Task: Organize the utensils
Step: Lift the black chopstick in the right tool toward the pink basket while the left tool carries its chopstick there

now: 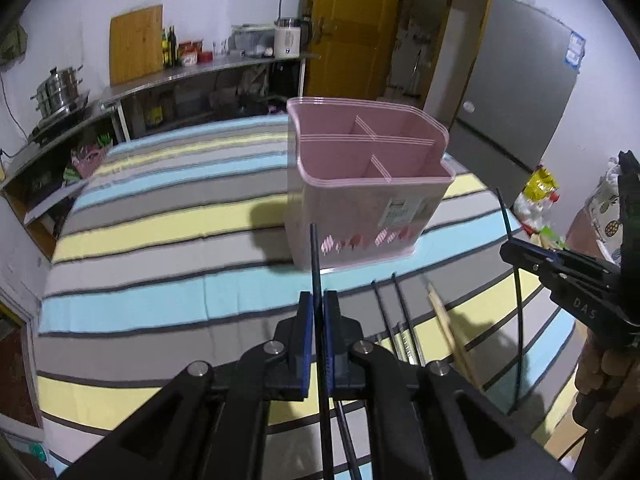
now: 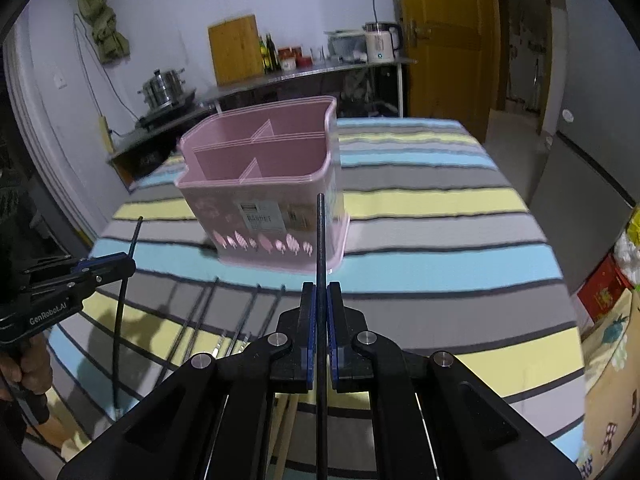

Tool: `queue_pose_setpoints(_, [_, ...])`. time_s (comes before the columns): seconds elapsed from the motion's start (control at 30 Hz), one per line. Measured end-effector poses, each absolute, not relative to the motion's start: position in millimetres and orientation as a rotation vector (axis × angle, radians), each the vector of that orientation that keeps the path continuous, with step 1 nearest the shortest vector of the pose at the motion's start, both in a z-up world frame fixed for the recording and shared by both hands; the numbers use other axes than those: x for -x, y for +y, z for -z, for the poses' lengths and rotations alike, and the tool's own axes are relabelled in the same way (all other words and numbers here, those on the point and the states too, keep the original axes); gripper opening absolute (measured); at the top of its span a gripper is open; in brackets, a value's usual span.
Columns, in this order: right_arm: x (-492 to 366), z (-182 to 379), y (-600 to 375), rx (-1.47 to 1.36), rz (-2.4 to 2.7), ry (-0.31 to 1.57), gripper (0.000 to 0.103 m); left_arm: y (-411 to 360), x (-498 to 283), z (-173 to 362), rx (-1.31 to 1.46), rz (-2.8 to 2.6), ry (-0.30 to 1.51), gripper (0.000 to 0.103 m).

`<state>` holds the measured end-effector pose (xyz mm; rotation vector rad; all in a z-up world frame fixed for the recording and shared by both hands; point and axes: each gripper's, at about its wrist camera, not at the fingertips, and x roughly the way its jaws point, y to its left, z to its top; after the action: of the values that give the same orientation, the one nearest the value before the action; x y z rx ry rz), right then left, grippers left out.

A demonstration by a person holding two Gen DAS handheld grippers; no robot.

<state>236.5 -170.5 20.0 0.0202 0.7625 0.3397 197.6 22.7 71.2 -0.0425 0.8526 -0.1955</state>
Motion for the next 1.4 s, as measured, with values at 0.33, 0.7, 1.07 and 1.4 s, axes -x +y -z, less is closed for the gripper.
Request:
queue_pose_setpoints(0.33, [-217.6, -60.7, -174.8, -0.018, -0.344, 0.675, 0.005, 28.2, -185.6, -117.4, 0.05, 0.223, 0.758, 0.005])
queue_pose_setpoints(0.7, [-203.7, -70.1, -174.3, -0.003, -0.341, 0.648, 0.005, 33.2, -191.8, -101.6, 0.067, 0.197, 0.81, 0.006])
queue_pose_setpoints(1.07, [-214.2, -68.9, -172.6, 0.003, -0.354, 0.655, 0.005, 34.0, -243.3, -0.6, 0.111, 0.116, 1.03, 0.033])
queue_pose_setpoints(1.4, [-220.9, -65.2, -173.6, 0.005, -0.357, 0.665, 0.005, 13.8, -265.2, 26.0, -0.001, 0.091, 1.058, 0.032])
